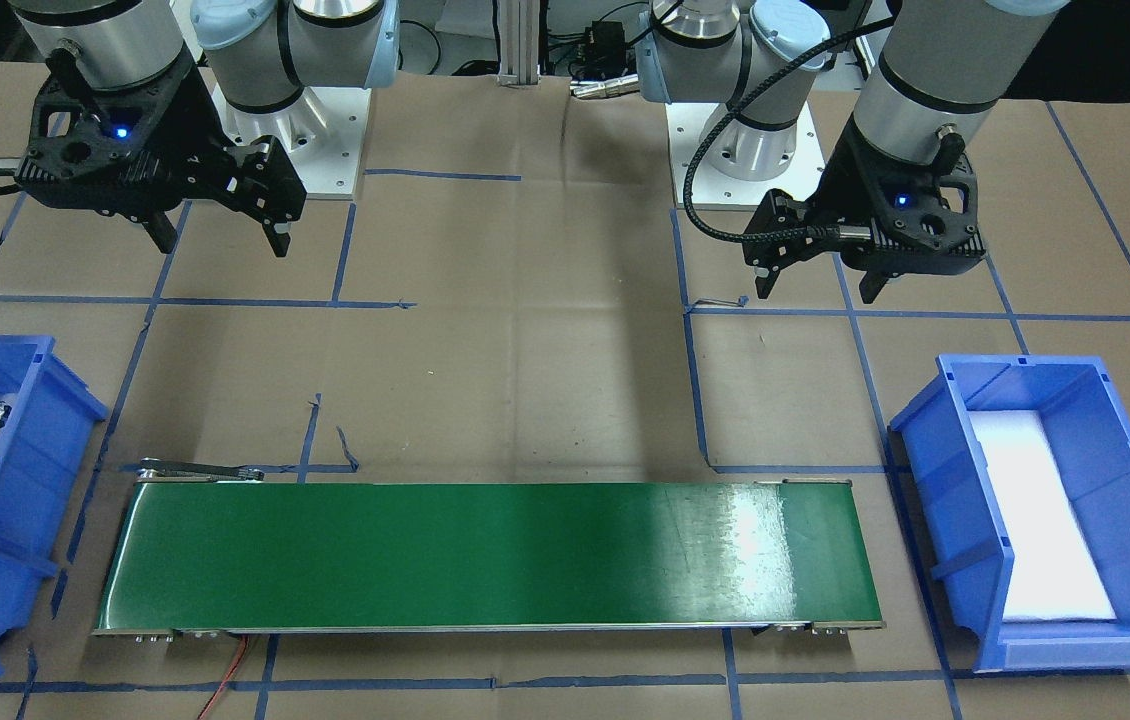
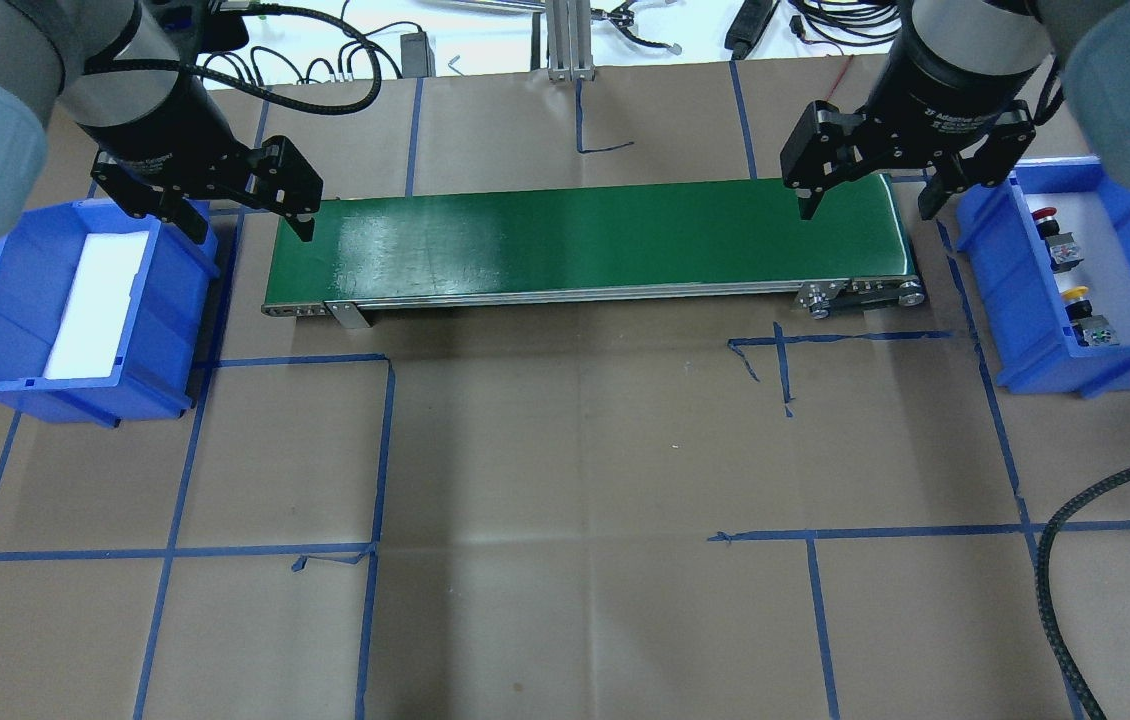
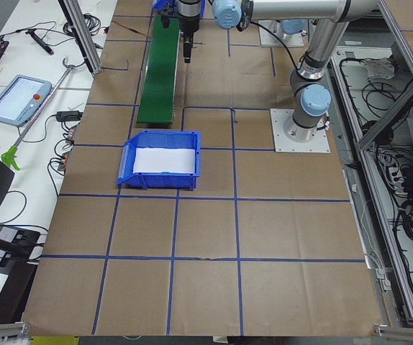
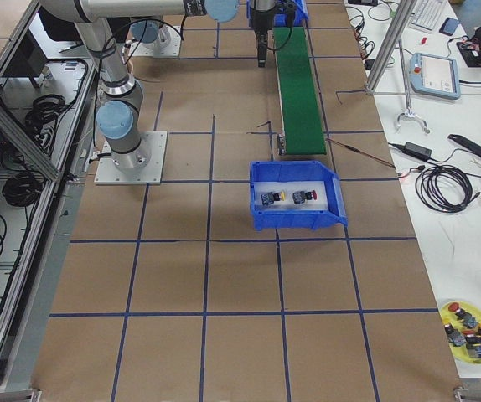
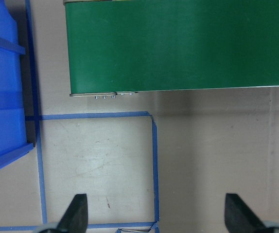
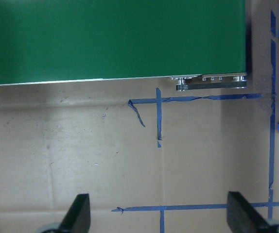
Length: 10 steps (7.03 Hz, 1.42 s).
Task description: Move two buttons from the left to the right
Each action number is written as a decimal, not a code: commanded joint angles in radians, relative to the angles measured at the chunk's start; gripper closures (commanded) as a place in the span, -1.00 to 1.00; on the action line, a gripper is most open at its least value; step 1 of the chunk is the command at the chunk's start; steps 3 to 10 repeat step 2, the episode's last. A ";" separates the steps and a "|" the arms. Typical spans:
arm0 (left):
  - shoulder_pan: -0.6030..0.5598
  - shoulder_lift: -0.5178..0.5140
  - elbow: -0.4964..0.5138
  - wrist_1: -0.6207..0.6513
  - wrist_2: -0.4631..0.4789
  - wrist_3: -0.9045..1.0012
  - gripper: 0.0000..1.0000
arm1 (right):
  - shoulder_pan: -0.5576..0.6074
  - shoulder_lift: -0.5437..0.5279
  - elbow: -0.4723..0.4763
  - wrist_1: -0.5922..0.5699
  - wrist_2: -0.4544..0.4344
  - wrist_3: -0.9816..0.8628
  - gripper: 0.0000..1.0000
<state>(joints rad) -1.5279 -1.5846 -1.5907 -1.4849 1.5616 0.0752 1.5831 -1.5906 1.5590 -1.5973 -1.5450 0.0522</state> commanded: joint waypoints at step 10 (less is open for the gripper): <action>0.000 0.000 0.000 0.000 0.000 0.000 -1.00 | 0.000 0.000 -0.002 -0.001 0.000 0.000 -1.00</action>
